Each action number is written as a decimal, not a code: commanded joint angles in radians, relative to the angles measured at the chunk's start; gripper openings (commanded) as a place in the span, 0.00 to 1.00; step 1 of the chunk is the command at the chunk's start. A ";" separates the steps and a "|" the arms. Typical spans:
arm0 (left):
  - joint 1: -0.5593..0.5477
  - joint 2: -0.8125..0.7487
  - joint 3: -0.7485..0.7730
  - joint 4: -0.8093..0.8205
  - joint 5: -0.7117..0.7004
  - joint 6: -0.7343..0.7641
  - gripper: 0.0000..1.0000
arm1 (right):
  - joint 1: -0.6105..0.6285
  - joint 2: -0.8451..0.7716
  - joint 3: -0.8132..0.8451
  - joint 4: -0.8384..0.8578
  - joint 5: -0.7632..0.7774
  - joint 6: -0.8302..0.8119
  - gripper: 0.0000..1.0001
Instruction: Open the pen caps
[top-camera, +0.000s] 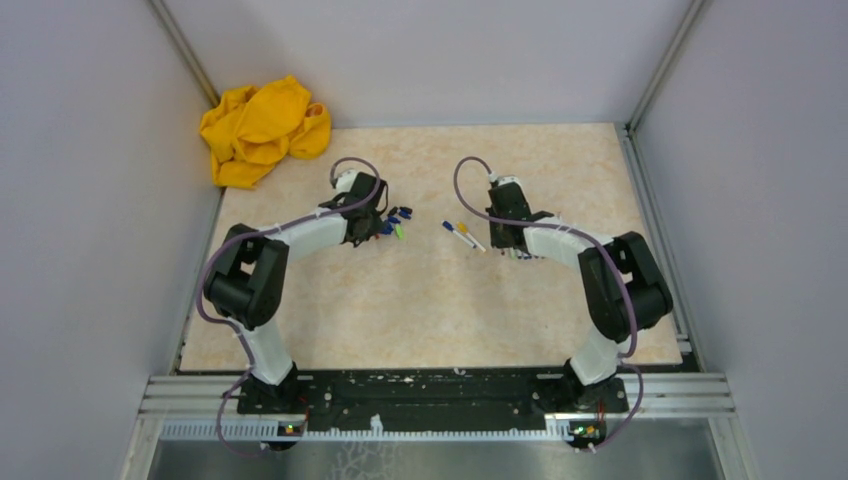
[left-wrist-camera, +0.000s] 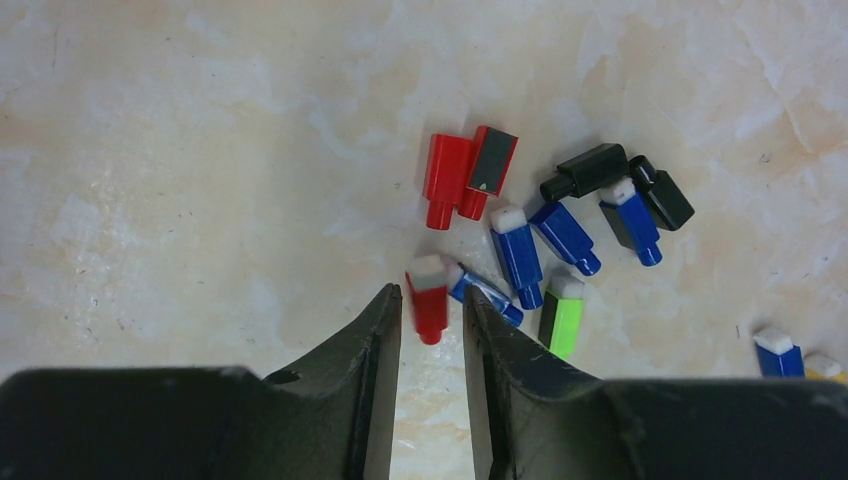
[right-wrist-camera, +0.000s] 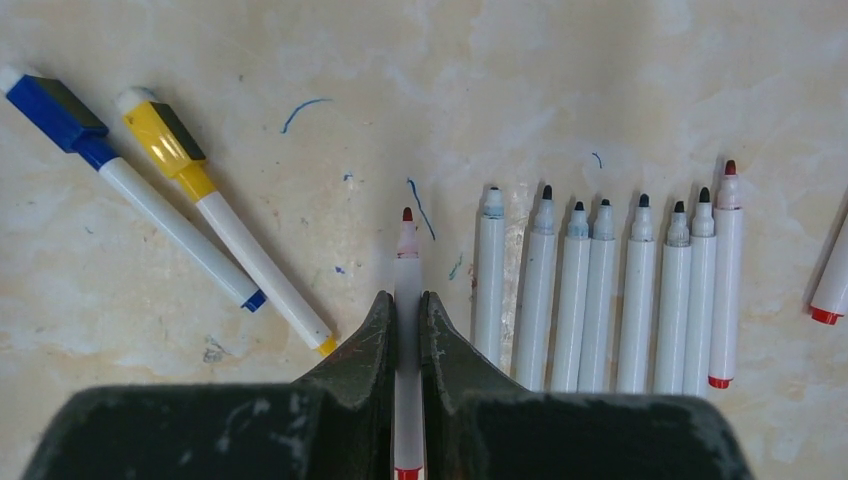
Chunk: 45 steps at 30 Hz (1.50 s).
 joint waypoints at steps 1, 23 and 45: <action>0.000 -0.015 -0.014 0.015 -0.015 -0.025 0.37 | -0.011 0.022 0.057 0.012 0.035 -0.013 0.03; 0.001 -0.089 -0.004 0.037 0.029 -0.058 0.45 | -0.014 0.087 0.072 -0.008 0.117 -0.032 0.27; 0.001 -0.134 -0.022 0.115 0.130 -0.036 0.57 | 0.055 0.027 0.143 0.027 -0.040 -0.145 0.42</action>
